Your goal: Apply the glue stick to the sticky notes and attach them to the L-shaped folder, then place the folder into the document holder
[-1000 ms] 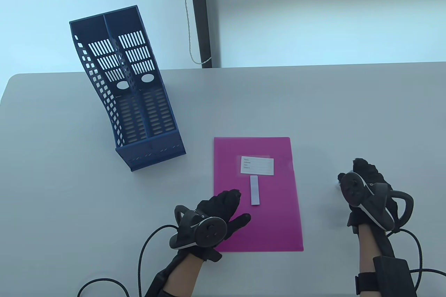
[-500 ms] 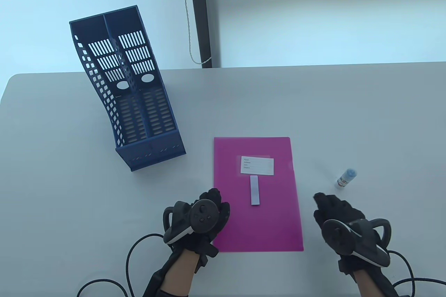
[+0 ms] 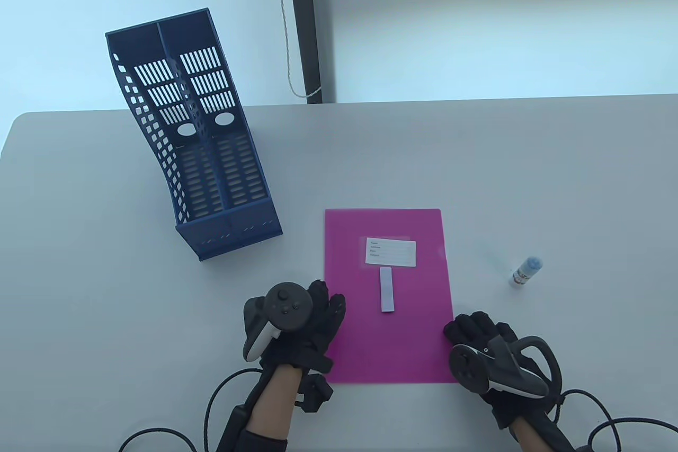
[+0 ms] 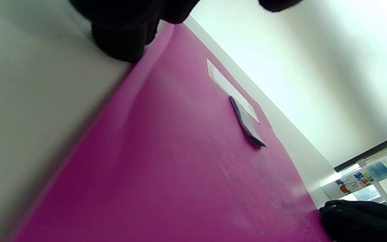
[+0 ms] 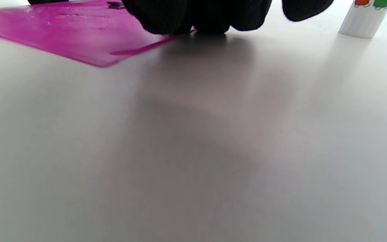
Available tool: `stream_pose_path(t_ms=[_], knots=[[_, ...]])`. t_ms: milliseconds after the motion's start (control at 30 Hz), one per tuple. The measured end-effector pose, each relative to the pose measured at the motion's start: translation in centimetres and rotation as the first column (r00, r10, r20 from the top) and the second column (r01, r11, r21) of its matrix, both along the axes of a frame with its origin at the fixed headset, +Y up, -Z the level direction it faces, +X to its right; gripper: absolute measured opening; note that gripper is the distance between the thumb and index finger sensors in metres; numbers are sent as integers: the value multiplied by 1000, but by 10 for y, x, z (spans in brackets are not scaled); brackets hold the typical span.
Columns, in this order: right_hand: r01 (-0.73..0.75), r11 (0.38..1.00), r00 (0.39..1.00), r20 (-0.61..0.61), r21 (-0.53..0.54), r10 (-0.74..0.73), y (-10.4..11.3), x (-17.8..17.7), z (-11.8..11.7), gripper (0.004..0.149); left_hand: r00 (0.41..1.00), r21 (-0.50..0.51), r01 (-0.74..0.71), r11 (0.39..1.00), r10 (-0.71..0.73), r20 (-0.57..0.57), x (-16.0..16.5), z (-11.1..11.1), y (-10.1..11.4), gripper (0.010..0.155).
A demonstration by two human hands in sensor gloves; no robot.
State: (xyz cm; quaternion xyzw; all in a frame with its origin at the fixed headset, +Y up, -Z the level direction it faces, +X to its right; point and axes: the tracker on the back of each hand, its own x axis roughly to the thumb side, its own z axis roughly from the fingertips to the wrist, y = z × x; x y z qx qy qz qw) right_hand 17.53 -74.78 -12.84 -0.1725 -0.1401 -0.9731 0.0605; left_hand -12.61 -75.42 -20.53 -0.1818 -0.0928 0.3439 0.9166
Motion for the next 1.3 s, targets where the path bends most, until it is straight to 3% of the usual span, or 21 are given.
stream_pose_path(t_ms=[300, 467, 600, 733, 900, 1033, 1133, 1233, 1300], knots=[[32, 999, 999, 17, -27, -31, -2, 1, -1, 53, 995, -84, -5, 996, -3, -99, 2, -11, 1, 79], [30, 999, 999, 18, -24, -29, -1, 2, -1, 52, 988, -202, -56, 978, 24, -156, -6, -26, -5, 80], [48, 999, 999, 17, -20, -48, -1, 3, -1, 51, 997, -237, 8, 971, -25, -70, -4, -36, -5, 63], [56, 998, 998, 14, -2, -56, -2, 4, -1, 50, 998, -218, -60, 974, 52, -40, -4, -40, 4, 43], [80, 994, 997, -1, 79, -80, 1, 9, 0, 49, 986, -51, -164, 985, 165, 5, -3, -35, 26, 39], [216, 917, 974, -6, 337, -227, 20, 22, 7, 49, 964, 100, -264, 959, 261, 43, -16, -28, 62, 38], [309, 862, 945, -24, 402, -327, 27, 27, 12, 48, 939, 295, -331, 896, 343, 12, -36, -21, 103, 37], [331, 855, 936, -28, 400, -350, 28, 28, 12, 47, 949, 532, -209, 821, 302, -92, -66, -12, 147, 37], [333, 862, 937, -28, 381, -350, 27, 27, 12, 47, 943, 623, -143, 769, 297, -150, -82, -6, 168, 37]])
